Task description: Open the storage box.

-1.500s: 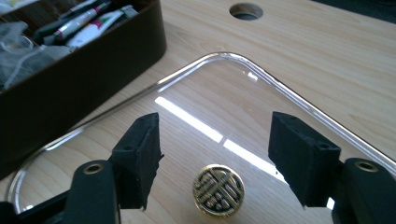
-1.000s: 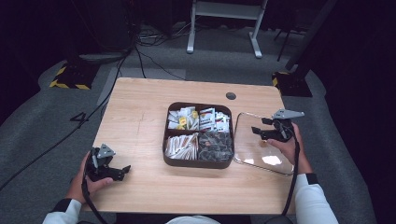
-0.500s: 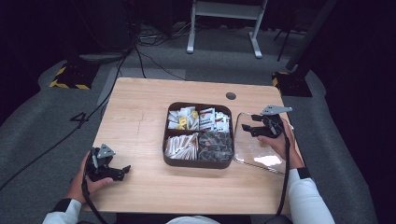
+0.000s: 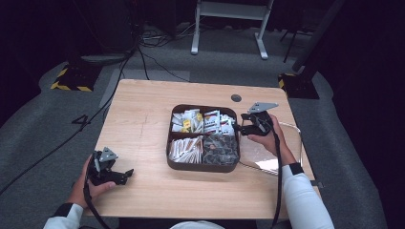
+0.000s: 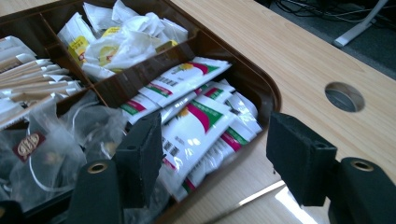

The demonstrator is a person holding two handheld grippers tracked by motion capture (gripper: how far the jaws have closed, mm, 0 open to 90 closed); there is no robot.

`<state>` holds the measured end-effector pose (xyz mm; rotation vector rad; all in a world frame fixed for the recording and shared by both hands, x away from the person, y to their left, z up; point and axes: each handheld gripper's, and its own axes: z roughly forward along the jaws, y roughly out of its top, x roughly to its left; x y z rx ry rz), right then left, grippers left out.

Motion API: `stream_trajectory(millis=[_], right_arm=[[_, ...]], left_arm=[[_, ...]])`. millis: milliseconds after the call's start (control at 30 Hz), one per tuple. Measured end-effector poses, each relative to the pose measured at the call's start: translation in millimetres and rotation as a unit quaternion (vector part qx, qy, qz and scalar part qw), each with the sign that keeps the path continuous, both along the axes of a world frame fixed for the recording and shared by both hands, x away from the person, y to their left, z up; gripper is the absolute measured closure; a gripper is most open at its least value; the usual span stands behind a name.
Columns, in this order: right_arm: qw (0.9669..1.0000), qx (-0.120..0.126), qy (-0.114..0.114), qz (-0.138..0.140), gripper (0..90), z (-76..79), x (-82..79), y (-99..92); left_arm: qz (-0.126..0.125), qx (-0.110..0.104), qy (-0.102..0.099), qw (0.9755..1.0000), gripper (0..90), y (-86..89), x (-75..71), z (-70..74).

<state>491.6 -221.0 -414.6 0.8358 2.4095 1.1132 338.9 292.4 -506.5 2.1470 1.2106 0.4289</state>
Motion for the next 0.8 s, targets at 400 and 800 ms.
stream_trajectory(millis=[400, 800], right_arm=[[0.9997, -0.013, 0.014, 0.018, 36.7, -6.1, 12.9, 38.6], [0.9992, -0.021, 0.022, 0.024, 36.1, -15.8, 22.9, 63.3]], left_arm=[[0.000, 0.000, 0.000, 1.0000, 0.3, 0.0, 0.0, 0.0], [0.000, 0.000, 0.000, 1.0000, 0.3, 0.0, -0.2, 0.0]])
